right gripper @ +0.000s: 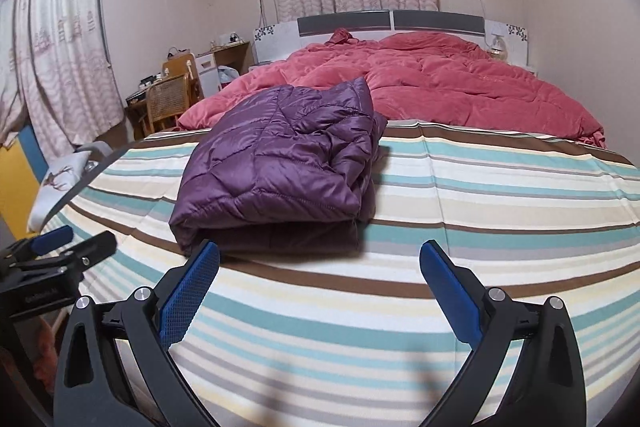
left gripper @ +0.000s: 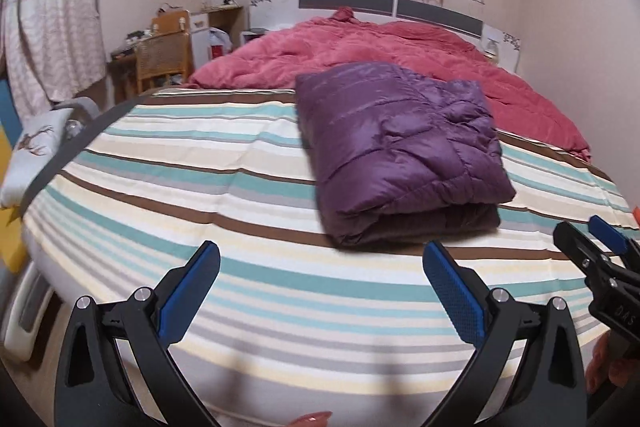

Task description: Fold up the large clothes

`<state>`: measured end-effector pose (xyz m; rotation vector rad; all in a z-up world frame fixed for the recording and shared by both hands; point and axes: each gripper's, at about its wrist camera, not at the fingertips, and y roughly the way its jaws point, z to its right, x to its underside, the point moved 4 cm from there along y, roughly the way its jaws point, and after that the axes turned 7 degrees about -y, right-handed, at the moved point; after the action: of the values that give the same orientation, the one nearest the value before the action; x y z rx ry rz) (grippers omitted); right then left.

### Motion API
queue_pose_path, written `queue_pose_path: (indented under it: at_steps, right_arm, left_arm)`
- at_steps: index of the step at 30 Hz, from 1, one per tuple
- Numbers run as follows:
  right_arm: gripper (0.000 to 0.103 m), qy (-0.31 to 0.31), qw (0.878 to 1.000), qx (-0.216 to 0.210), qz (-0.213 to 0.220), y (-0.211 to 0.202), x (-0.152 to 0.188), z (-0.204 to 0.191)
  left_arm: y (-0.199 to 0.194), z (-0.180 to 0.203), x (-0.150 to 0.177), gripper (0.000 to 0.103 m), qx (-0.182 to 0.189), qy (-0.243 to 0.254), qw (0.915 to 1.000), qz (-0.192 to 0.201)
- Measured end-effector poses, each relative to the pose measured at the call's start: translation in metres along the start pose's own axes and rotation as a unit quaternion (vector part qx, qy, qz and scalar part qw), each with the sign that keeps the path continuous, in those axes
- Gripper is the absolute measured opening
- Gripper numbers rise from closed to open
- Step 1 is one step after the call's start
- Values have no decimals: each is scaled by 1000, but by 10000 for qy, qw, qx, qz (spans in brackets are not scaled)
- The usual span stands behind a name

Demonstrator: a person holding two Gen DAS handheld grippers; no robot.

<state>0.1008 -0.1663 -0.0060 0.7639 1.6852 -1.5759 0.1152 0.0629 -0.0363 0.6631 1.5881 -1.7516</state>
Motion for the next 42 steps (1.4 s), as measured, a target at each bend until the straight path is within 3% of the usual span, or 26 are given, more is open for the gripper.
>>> queue_pose_path:
  at_steps: [21, 42]
  right_arm:
    - [100, -340, 9987, 124, 359, -28, 0, -20]
    - [100, -268, 9992, 164, 246, -25, 1, -12]
  left_arm:
    - [-20, 2, 14, 101, -48, 103, 9996, 251]
    - [-23, 4, 15, 101, -19, 97, 9996, 256]
